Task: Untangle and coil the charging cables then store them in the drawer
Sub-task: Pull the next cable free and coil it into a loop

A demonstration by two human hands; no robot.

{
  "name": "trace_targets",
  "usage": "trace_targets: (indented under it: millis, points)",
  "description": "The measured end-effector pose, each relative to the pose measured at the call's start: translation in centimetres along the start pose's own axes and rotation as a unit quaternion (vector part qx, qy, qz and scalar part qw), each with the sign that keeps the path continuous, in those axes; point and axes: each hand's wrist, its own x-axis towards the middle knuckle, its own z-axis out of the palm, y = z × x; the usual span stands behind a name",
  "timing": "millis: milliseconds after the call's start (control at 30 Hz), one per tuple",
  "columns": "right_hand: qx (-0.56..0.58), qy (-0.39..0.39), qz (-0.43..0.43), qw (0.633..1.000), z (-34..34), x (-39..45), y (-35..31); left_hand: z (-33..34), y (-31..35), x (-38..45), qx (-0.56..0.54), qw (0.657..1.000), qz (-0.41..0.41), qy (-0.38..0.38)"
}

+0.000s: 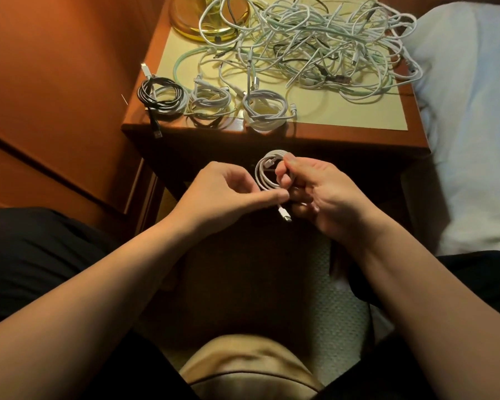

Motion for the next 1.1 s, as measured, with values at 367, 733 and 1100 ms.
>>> trace_targets:
  millis: [367,733,1100]
  points:
    - [0.192,-0.05,0.071,0.978,0.8,0.1,0.2,1.0,-0.2,-0.3,-0.06,0.996,0.024,0.062]
    - [0.147,-0.038,0.072,0.986,1.5,0.5,1.7,1.3,-0.6,0.5,-0.336,0.93,-0.137,0.056]
    - [0.181,-0.003,0.108,0.978,1.5,0.3,1.3,1.2,-0.2,0.7,-0.376,0.914,-0.152,0.024]
